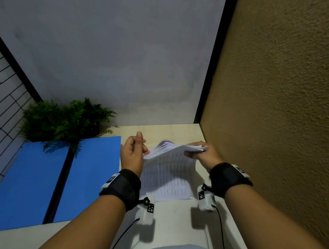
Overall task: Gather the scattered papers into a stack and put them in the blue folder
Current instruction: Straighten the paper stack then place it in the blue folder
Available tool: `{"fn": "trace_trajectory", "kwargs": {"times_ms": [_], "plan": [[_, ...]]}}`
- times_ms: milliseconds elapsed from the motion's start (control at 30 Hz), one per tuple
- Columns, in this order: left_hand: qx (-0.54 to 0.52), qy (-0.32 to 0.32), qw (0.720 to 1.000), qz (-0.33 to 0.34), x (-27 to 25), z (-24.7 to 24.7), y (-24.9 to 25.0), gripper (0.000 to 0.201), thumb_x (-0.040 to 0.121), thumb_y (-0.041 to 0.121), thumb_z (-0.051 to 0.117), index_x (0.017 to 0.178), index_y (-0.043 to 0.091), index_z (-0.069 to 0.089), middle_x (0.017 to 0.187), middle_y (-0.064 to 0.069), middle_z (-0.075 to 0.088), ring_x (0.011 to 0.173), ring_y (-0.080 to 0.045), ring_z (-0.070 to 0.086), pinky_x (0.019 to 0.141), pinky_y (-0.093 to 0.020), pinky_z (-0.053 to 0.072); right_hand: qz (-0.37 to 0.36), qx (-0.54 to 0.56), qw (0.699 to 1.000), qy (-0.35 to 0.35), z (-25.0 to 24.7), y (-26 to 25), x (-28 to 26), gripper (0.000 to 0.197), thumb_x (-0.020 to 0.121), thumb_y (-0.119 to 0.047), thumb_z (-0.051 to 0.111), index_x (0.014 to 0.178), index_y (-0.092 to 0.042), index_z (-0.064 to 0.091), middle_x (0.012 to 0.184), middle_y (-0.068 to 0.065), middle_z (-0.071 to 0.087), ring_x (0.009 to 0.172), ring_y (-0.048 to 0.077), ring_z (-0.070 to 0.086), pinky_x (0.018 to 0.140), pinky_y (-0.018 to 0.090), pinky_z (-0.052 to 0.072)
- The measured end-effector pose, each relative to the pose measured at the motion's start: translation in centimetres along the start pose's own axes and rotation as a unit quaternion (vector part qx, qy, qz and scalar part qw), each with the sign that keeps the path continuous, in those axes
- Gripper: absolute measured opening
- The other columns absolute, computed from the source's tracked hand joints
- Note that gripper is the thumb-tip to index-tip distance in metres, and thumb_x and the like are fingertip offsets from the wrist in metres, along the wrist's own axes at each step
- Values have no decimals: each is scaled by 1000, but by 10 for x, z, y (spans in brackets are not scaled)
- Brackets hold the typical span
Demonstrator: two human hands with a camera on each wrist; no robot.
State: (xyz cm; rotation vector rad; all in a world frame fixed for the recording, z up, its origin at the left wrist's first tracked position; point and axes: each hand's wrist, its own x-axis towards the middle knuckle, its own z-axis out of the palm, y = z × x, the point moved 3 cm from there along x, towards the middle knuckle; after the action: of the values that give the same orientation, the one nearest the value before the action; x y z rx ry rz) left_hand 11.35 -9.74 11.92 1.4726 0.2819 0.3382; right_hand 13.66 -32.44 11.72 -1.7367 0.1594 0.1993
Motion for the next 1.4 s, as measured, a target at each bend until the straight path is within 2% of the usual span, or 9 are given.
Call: {"fn": "trace_trajectory", "kwargs": {"times_ms": [67,167,333,533,667,833,1000,1133,1400], "plan": [[23,22,999,-19,2,6,-11,46,98,45,51,88,2,61,65,-5,55,63,-16,54,61,-16,48,4,-42,999,32,8,6,4,22,78,3,72,96,-1,62,88,10,65,93,33,66,70,23,53],[39,19,998,-44,3,9,-21,50,96,45,54,95,-5,60,66,-4,56,63,-15,54,62,-17,47,-17,16,995,96,11,7,2,38,78,3,73,106,-4,48,87,1,58,78,12,58,52,6,46],[35,-56,996,-51,5,-10,-23,34,93,36,63,108,5,61,94,-10,64,90,-23,60,75,-21,50,-13,55,991,124,7,9,-9,16,86,-6,65,84,-23,63,89,3,66,89,24,65,65,23,50],[85,-172,981,-22,9,-21,-3,84,53,39,92,127,25,52,124,3,63,115,-10,59,93,-30,52,-80,148,974,151,-7,-40,-30,11,88,-8,65,86,-19,64,83,-1,69,70,10,69,57,18,55],[44,-130,990,-22,7,-16,27,52,71,15,87,117,9,65,112,-10,71,107,-24,66,83,-37,59,-174,161,964,121,-6,-66,-51,15,86,-3,66,94,-15,66,82,-6,71,72,-2,69,63,14,54],[24,-125,991,-34,-2,-19,14,44,69,11,87,109,7,68,103,-8,73,104,-29,68,77,-33,58,-143,155,970,125,2,-32,-61,24,81,-8,73,96,-25,65,96,-3,72,94,14,71,76,30,58],[39,-145,984,-94,-11,-30,-23,84,49,33,96,125,22,62,118,-1,72,112,-22,66,92,-41,56,-35,129,989,68,12,12,-57,80,57,-8,89,127,-16,51,118,10,64,110,25,64,84,37,60],[8,-131,983,-125,-13,-29,-20,61,57,16,93,114,12,70,108,-8,74,109,-30,67,88,-39,56,-22,151,987,60,17,8,-54,56,61,0,85,113,-3,65,109,17,71,107,34,66,85,41,59],[-9,-140,988,-59,-12,-28,-7,79,45,38,91,115,18,60,110,-4,70,98,-17,67,74,-26,57,-127,111,971,171,0,-11,-70,75,59,-29,87,116,-53,45,129,1,52,117,24,57,95,46,53]]}}
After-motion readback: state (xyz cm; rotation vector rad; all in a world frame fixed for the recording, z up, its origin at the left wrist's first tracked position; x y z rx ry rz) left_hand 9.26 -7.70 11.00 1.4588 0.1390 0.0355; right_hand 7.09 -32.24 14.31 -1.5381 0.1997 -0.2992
